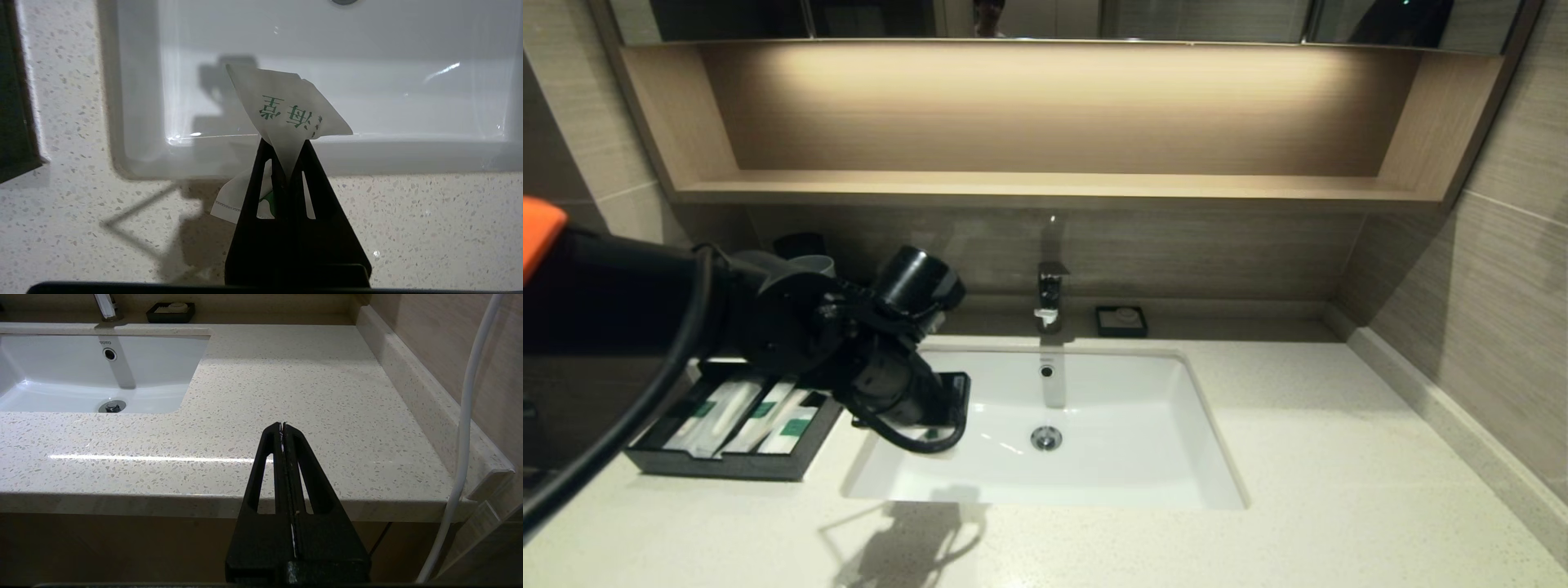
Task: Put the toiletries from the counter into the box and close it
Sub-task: Place the bathroom toiletry into the drawer
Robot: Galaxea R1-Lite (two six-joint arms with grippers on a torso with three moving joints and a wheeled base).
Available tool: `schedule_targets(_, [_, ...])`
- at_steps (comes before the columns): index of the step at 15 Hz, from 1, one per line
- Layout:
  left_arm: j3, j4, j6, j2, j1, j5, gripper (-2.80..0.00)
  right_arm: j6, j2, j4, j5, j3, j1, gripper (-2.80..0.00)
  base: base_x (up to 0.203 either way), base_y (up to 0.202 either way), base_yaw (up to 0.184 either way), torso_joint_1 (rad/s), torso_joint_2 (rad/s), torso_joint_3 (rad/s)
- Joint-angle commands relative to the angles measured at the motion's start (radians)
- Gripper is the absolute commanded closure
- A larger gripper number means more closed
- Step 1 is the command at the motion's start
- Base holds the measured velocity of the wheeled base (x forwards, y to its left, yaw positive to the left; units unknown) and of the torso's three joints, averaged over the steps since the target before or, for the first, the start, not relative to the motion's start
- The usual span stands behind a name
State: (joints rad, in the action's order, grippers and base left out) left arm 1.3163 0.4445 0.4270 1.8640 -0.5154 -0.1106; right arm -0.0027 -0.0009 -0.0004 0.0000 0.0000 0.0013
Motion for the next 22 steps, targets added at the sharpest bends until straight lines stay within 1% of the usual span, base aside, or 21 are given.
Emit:
schedule_targets(1, [0.044, 0.007, 0.001, -0.007, 0.094, -0.001, 0.0, 0.0, 0.001, -0.001, 0.0, 0.002, 0.0, 0.0, 0.0, 0.0, 0.0, 0.0, 0.0, 0.0])
schedule_targets(3, [0.096, 0.038, 0.002, 0.011, 0.155, -0.001, 0.0, 0.0, 0.001, 0.0, 0.0, 0.002, 0.0, 0.0, 0.0, 0.0, 0.0, 0.0, 0.0, 0.0])
schedule_targets(5, [0.124, 0.048, 0.002, 0.025, 0.2, -0.001, 0.0, 0.0, 0.001, 0.0, 0.0, 0.002, 0.0, 0.0, 0.0, 0.0, 0.0, 0.0, 0.0, 0.0])
schedule_targets(10, [0.151, 0.052, -0.008, 0.029, 0.286, -0.003, 0.0, 0.0, -0.001, -0.001, 0.0, 0.002, 0.0, 0.0, 0.0, 0.0, 0.0, 0.0, 0.0, 0.0])
schedule_targets(13, [0.162, 0.049, -0.06, 0.04, 0.348, -0.003, 0.0, 0.0, -0.001, -0.001, 0.0, 0.002, 0.0, 0.0, 0.0, 0.0, 0.0, 0.0, 0.0, 0.0])
schedule_targets(18, [0.181, 0.05, -0.109, 0.07, 0.436, -0.004, 0.0, 0.0, -0.001, -0.001, 0.0, 0.002, 0.0, 0.0, 0.0, 0.0, 0.0, 0.0, 0.0, 0.0])
schedule_targets(19, [0.181, 0.05, -0.134, 0.075, 0.453, -0.004, 0.0, 0.0, 0.001, -0.001, 0.0, 0.002, 0.0, 0.0, 0.0, 0.0, 0.0, 0.0, 0.0, 0.0])
schedule_targets(22, [0.176, 0.053, -0.17, 0.081, 0.48, -0.004, 0.0, 0.0, 0.001, -0.001, 0.0, 0.002, 0.0, 0.0, 0.0, 0.0, 0.0, 0.0, 0.0, 0.0])
